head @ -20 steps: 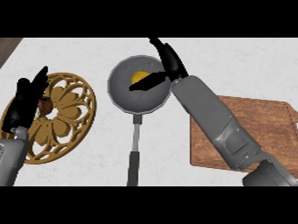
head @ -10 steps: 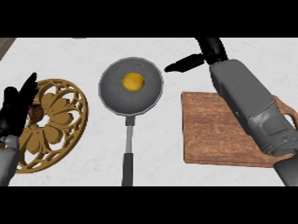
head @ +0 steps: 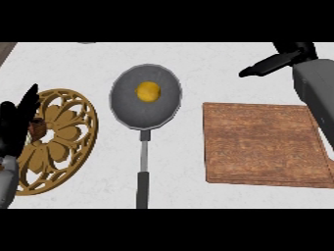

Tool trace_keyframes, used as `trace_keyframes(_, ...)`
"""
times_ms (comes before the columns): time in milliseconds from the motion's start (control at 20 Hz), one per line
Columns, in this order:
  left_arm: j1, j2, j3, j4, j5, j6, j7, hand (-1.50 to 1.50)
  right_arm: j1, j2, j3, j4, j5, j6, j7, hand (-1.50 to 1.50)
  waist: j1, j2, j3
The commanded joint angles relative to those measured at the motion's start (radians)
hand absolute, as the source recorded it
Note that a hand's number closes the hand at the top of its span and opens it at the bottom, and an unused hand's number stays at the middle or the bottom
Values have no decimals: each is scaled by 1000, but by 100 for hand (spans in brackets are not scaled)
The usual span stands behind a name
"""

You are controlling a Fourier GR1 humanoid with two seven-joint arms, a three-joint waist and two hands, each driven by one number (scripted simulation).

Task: Pick the lemon from the cutting board and place it in the pan

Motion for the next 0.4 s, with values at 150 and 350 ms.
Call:
trace_keyframes(150,8,4,22,61,28,-37,2,0,1,-91,6,39,31,111,-69,-150,9,14,-12)
trace_keyframes(350,19,-10,7,48,0,-16,1,0,2,-141,12,61,49,149,-84,-150,12,12,-12)
